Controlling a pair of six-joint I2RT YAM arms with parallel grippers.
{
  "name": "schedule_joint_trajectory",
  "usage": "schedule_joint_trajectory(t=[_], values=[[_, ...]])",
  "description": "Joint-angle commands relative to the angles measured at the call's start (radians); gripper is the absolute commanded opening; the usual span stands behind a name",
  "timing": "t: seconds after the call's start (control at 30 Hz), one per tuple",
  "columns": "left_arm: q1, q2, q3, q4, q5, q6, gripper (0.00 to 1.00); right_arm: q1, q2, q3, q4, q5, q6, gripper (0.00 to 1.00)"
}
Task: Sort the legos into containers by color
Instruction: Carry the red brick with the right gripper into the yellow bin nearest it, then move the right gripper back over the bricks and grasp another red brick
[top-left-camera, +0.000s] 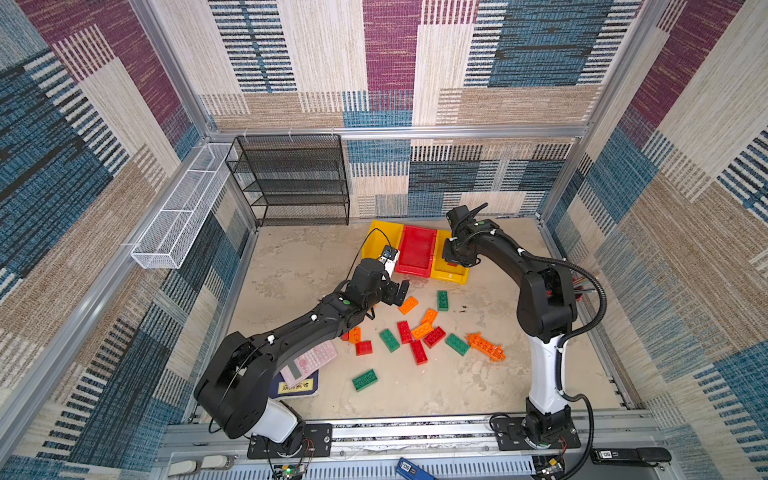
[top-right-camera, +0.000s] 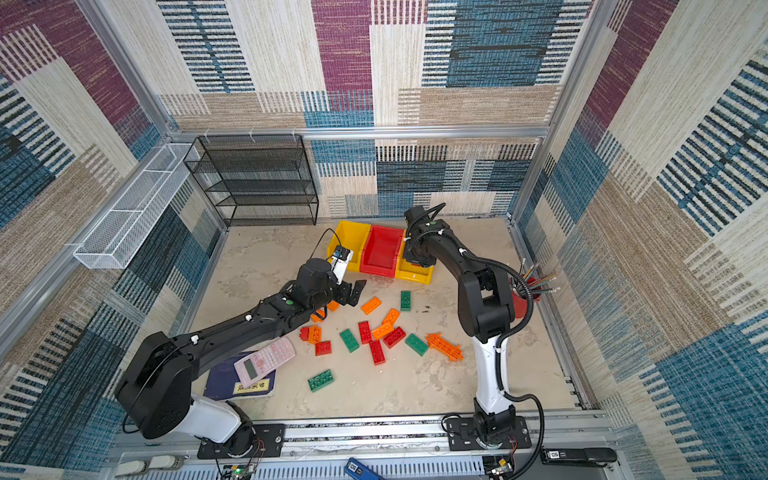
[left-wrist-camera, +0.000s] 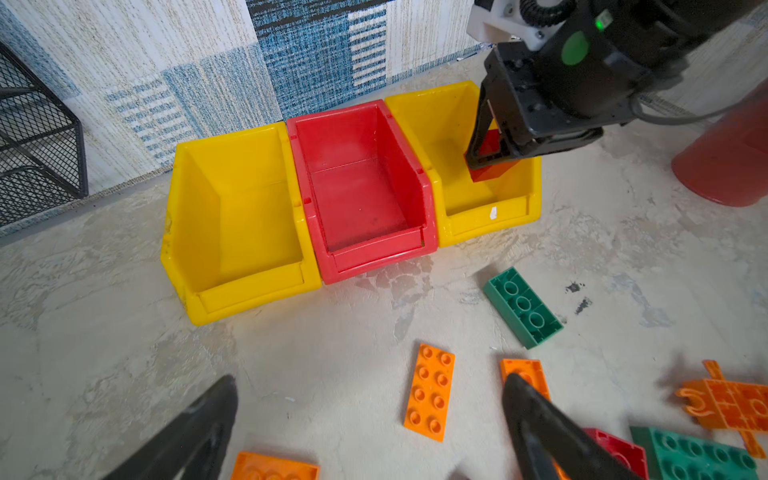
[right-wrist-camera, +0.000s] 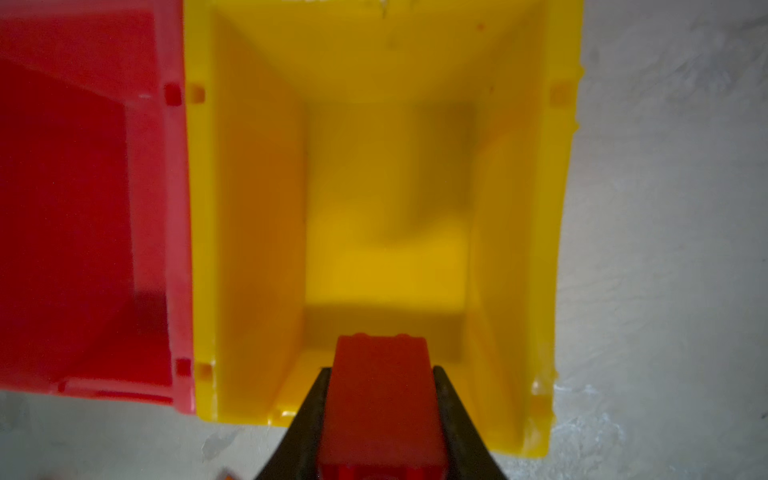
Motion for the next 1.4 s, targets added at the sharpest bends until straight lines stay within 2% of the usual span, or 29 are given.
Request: schedule_joint_trajectory(t=[0.0, 0.07, 0.23, 0.4, 0.6, 0.8, 0.97, 1.17, 1.37], values=[[0.001, 0.0, 0.018, -0.017, 0.004, 0.033, 0.99, -0.006, 0.063, 0.08, 0.031, 0.026, -0.054, 0.31], [0.0, 0.001, 0.024, -0.031, 0.004, 0.035, 0.99, -0.011, 0.108, 0.143, 0.017, 0.038, -0.07, 0.37], [0.001, -0.006, 0.031, -0.058, 0.011, 0.032, 0.99, -0.014, 0.164, 0.285, -0.044, 0.063, -0.109, 0.61], [0.001, -0.024, -0.002, -0.056, 0.002, -0.028, 0.99, -0.014, 0.105, 0.247, -0.072, 0.029, -0.134, 0.66], [0.001, -0.122, -0.126, -0.027, -0.014, -0.15, 0.99, 0.02, -0.104, -0.004, -0.051, -0.042, -0.141, 0.65], [-0.008, -0.333, -0.274, -0.089, -0.061, -0.322, 0.99, 0.139, -0.33, -0.313, -0.006, -0.122, -0.108, 0.64], [-0.064, -0.578, -0.336, -0.293, -0.136, -0.442, 0.99, 0.231, -0.484, -0.529, 0.02, -0.174, -0.047, 0.64], [-0.137, -0.814, -0.333, -0.581, -0.206, -0.554, 0.99, 0.312, -0.685, -0.73, 0.047, -0.25, 0.0, 0.64], [-0.15, -0.952, -0.36, -0.673, -0.187, -0.572, 0.99, 0.406, -0.793, -0.866, 0.062, -0.264, 0.086, 0.64]])
